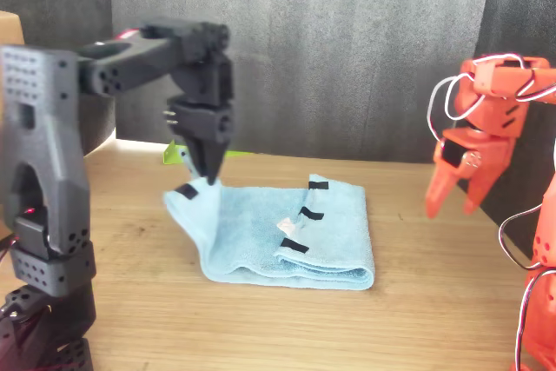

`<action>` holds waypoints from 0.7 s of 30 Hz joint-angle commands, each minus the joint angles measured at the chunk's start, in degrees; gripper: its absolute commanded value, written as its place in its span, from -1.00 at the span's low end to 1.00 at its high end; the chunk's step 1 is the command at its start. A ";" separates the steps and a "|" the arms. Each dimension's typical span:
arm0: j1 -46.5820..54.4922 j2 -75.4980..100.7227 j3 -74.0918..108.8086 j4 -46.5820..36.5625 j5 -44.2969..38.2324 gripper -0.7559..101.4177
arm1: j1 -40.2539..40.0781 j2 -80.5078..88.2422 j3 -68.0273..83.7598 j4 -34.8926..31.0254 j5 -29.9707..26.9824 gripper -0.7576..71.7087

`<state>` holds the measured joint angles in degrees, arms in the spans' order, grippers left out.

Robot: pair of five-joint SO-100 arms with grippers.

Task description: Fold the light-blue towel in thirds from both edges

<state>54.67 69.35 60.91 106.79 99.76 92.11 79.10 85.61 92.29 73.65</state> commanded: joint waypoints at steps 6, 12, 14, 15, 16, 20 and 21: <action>-5.10 -8.35 -15.29 5.27 1.49 -0.99 | -2.46 5.89 4.13 -1.05 -1.32 0.02; -7.82 -19.69 -32.70 10.99 2.02 -0.99 | -3.60 7.12 7.56 -2.72 -1.85 0.03; -9.14 -22.41 -36.21 11.16 2.11 -0.99 | -3.78 7.82 8.96 -3.43 -2.02 0.03; -9.84 -23.73 -37.71 11.25 2.11 -0.99 | -3.96 8.26 9.76 -3.69 -2.20 0.04; -10.55 -25.05 -39.11 11.25 2.02 -0.99 | -4.13 8.61 10.28 -3.87 -2.37 0.04; -13.01 -29.00 -43.24 11.34 2.11 -0.73 | -5.27 9.76 11.34 -4.04 -2.90 0.05; -13.45 -29.44 -43.86 11.43 2.11 -0.63 | -5.54 10.11 11.60 -4.04 -2.99 0.06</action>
<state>42.19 39.38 19.95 117.51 100.72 86.84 83.50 96.50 88.15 70.49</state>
